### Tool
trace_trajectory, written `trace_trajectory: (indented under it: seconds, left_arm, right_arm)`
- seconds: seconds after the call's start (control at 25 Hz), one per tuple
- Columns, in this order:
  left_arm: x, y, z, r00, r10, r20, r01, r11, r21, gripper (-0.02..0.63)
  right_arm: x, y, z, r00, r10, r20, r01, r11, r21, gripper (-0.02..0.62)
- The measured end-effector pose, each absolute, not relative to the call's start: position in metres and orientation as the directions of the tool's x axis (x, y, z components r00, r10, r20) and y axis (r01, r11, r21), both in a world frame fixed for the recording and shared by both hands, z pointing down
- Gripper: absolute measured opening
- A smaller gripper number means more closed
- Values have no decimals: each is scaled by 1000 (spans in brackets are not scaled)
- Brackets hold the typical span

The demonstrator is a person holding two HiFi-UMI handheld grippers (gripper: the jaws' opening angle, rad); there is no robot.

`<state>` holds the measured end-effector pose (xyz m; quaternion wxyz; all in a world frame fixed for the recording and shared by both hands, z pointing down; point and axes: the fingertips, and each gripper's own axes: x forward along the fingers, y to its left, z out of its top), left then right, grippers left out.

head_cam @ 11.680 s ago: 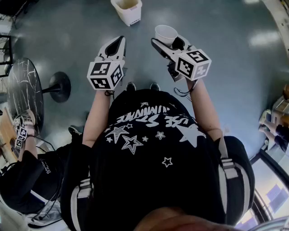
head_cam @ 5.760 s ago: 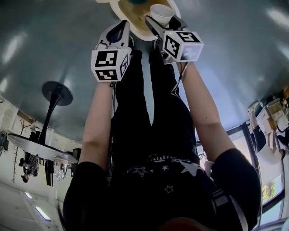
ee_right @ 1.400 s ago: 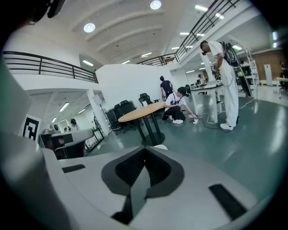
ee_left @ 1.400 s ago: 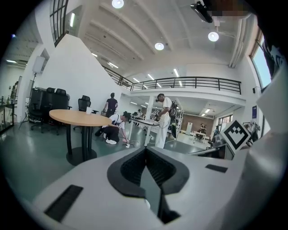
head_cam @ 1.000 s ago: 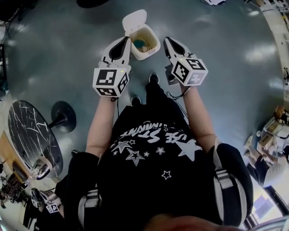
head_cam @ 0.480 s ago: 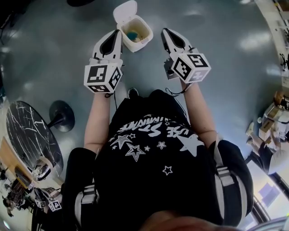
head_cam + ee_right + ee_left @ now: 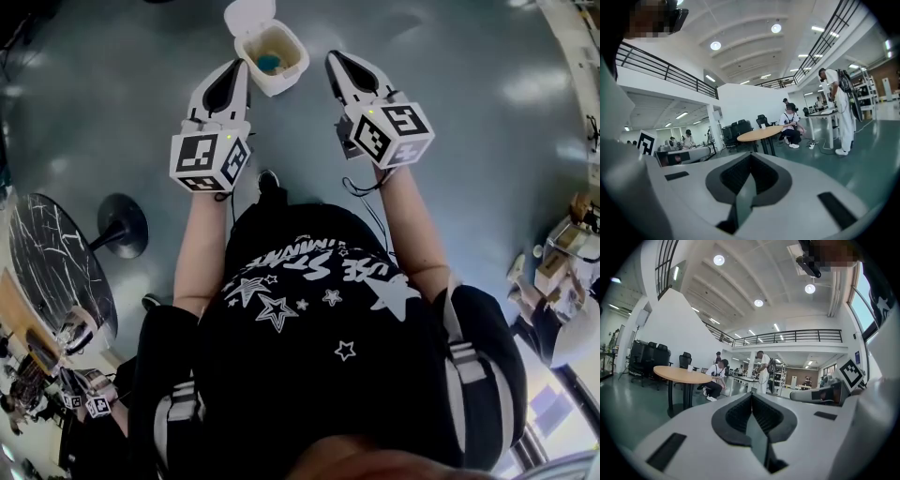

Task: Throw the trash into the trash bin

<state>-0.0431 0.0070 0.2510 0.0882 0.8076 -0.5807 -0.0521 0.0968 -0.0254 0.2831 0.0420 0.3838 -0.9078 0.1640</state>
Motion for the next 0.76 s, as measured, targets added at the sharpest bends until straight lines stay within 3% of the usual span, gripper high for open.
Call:
trace_trajectory:
  seconds: [0.76]
  left_arm:
    - [7, 72, 221, 291, -956, -43, -938, -293, 184, 11]
  right_arm:
    - [147, 33, 254, -738, -655, 163, -673, 695, -254, 6]
